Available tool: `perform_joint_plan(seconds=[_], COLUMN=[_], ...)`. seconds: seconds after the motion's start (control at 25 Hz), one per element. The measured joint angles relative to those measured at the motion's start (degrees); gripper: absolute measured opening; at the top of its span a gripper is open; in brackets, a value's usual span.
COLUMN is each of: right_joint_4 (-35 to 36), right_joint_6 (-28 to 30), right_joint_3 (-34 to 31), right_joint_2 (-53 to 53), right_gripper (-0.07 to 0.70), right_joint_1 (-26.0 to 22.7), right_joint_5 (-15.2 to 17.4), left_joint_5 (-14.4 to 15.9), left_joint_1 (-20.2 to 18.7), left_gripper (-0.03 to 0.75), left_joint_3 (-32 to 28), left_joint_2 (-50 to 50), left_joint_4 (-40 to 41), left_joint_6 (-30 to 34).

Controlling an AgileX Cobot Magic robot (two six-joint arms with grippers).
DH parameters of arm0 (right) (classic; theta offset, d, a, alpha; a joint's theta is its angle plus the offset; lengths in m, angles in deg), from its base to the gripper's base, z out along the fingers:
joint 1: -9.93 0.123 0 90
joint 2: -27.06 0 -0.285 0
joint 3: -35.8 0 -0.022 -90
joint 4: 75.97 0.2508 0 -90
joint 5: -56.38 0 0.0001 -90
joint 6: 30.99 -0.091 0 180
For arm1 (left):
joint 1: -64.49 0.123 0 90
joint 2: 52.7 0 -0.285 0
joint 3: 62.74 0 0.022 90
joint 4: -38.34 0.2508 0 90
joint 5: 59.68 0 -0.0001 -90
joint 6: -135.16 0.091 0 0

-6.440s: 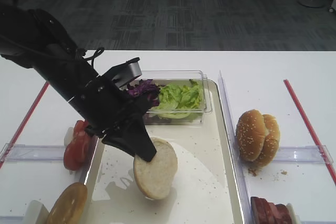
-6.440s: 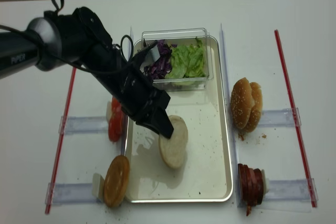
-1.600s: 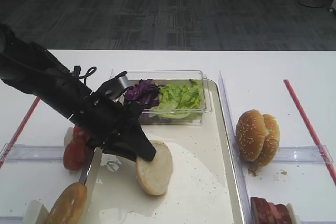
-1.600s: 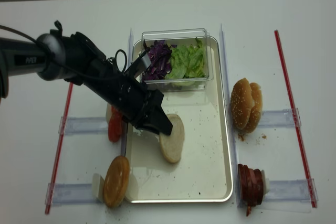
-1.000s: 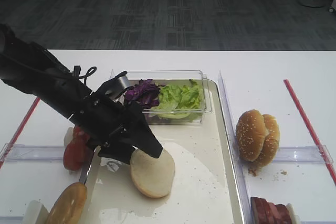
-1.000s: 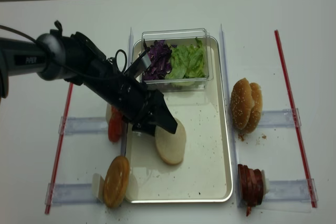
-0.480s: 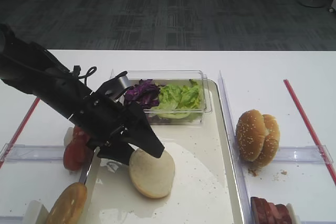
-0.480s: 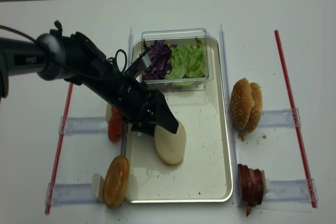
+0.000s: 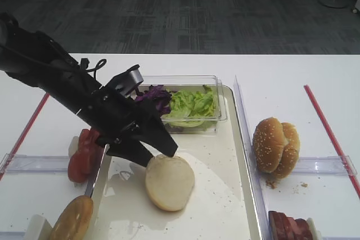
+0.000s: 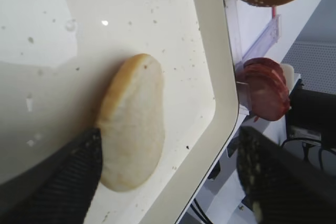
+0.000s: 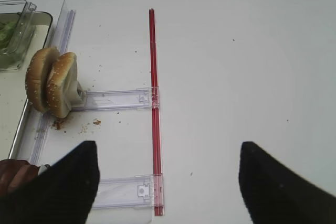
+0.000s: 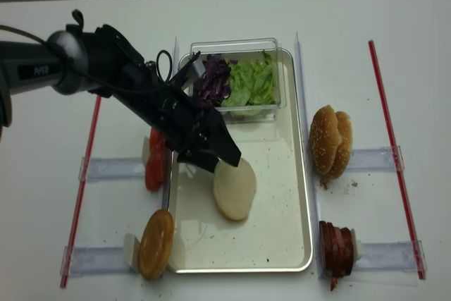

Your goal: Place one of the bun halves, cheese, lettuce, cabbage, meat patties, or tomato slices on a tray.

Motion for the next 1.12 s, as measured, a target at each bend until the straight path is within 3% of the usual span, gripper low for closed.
perform_joint_plan(seconds=[0.52,0.96,1.12], right_joint_4=[0.0,0.0,0.0], right_joint_6=[0.0,0.0,0.0], right_joint_3=[0.0,0.0,0.0], right_joint_2=[0.0,0.0,0.0], right_gripper=[0.571,0.571,0.571], right_joint_1=[0.0,0.0,0.0], right_joint_5=[0.0,0.0,0.0], left_joint_5=[0.57,0.96,1.42], left_joint_1=[0.0,0.0,0.0], left_gripper=[0.494,0.494,0.494], left_joint_3=[4.15,4.15,4.15], left_joint_2=[1.15,9.47,12.56], left_joint_4=[9.02,10.08,14.79], left_joint_6=[-8.56,-12.9,-16.4])
